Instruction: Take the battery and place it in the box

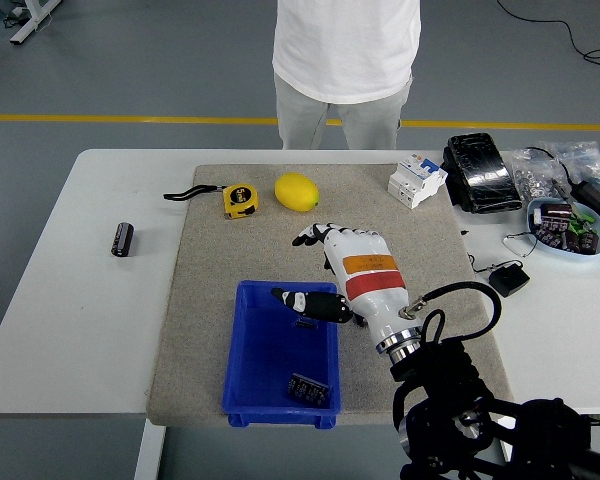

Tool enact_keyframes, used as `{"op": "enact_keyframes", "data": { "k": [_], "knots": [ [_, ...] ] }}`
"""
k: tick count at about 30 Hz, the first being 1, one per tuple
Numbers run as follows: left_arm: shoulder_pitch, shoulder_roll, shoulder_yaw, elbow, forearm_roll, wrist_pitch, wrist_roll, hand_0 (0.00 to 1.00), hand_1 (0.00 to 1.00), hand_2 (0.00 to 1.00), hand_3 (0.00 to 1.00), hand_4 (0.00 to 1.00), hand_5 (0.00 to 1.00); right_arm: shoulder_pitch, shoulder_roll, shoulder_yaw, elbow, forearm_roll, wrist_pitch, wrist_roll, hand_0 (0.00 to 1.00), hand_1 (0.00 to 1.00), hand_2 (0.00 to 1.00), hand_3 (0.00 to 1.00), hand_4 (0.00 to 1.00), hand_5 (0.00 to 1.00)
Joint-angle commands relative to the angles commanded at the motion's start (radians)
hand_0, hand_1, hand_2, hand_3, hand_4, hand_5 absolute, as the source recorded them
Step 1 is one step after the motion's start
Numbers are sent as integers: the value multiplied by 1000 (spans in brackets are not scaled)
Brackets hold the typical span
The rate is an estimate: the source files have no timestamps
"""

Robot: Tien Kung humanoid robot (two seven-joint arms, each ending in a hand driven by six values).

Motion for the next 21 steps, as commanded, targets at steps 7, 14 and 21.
{"op": "enact_keyframes", "data": {
  "k": [7,14,21],
  "knots": [
    [-5,-2,6,2,-10,4,-3,686,660,710,620,641,649,23,-156,-2,-18,0,55,182,468,593,695,637,998,382],
    [-5,-6,2,2,-3,2,-5,686,662,711,621,641,649,46,-237,-56,-21,-56,101,321,591,644,705,648,998,331],
    [-6,-8,10,0,-15,2,-10,686,667,714,620,640,649,86,-258,-90,-88,-73,86,401,594,632,705,620,974,280]
  ]
}}
